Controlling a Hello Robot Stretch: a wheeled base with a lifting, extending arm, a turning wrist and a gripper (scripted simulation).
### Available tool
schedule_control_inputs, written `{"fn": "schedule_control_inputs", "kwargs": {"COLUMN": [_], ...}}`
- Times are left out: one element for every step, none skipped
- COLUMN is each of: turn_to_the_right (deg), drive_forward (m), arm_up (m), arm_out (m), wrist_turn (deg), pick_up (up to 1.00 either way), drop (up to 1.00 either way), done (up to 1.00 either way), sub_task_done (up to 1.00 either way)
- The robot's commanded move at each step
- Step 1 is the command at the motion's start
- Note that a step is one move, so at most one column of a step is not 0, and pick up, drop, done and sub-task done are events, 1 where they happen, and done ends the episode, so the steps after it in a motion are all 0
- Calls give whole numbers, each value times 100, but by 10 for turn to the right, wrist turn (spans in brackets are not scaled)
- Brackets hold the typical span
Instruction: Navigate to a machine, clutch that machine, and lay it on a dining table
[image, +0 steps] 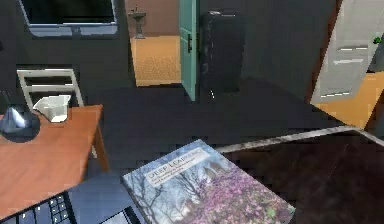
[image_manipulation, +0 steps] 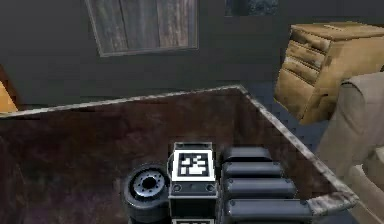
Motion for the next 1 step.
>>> {"fn": "schedule_control_inputs", "kwargs": {"turn_to_the_right": [0], "drive_forward": [75], "arm_up": [0], "arm_out": [0], "wrist_turn": [0], "pick_up": [0], "drop": [0], "done": [0], "sub_task_done": [0]}}
